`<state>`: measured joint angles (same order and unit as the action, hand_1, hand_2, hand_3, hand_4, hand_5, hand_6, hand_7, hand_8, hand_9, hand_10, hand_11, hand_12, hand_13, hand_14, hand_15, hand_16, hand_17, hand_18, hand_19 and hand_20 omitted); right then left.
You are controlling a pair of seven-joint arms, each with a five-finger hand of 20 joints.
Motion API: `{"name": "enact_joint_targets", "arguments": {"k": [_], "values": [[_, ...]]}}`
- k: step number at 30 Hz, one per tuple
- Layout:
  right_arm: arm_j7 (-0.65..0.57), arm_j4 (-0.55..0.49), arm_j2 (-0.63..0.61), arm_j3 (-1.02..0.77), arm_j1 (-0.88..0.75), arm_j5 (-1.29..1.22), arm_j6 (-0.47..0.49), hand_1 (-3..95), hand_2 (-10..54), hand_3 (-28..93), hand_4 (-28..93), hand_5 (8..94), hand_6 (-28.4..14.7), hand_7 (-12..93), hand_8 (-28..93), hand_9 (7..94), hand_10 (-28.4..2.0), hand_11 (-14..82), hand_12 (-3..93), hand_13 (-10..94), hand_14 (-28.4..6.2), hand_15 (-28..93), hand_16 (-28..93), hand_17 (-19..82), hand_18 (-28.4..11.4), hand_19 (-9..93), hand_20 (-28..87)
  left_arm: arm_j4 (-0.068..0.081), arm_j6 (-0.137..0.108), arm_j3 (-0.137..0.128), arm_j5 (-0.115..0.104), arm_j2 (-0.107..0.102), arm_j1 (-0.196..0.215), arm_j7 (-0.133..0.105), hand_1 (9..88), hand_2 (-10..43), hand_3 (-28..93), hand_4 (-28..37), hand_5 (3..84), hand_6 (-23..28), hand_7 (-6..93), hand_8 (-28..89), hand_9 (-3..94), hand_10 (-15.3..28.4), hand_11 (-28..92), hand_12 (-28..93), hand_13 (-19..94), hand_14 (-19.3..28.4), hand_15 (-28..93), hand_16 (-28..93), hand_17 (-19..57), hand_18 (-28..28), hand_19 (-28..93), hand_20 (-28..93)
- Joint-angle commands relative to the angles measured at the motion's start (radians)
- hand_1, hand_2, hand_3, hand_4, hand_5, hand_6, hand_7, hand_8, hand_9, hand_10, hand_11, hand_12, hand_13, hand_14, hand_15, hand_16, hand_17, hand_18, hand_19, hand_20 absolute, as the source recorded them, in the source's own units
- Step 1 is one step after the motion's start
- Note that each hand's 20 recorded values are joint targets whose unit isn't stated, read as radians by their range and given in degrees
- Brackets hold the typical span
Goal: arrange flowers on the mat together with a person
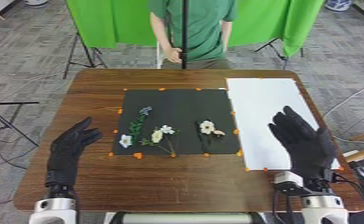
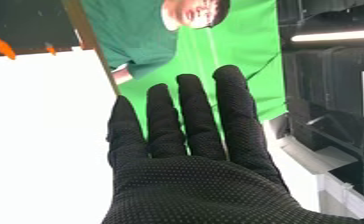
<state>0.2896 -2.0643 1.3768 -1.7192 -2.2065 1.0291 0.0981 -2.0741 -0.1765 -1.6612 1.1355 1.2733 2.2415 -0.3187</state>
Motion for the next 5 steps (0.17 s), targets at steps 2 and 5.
{"name": "enact_joint_targets", "arguments": {"k": [2,5], "values": [[0.006,0.038,-0.009,0.032,0.117,0.020,0.043,1.6,0.6,74,-21,41.8,-0.2,9,-9,38.8,-12.8,3.8,9.7,27,-11.2,9,7,14,-14.5,2,23,0.021,0.008,0.024,0.005,0.017,-0.013,0.002,22.8,-2.5,72,-23.7,48.0,3.0,11.2,-6,51.5,14.5,18,13,46,18.1,20,-1,13.4,14.0,14,21],[0.013,0.045,-0.005,0.038,0.142,0.023,0.045,1.6,0.7,74,-21,41.9,-0.2,9,-9,38.9,-12.8,3.8,9.8,27,-11.2,9,7,14,-14.5,2,22,0.025,0.007,0.028,0.004,0.019,-0.022,0.003,22.8,-2.6,72,-23.8,48.0,3.0,11.2,-6,51.5,14.5,18,13,46,18.1,20,-1,13.5,14.0,14,21]]}}
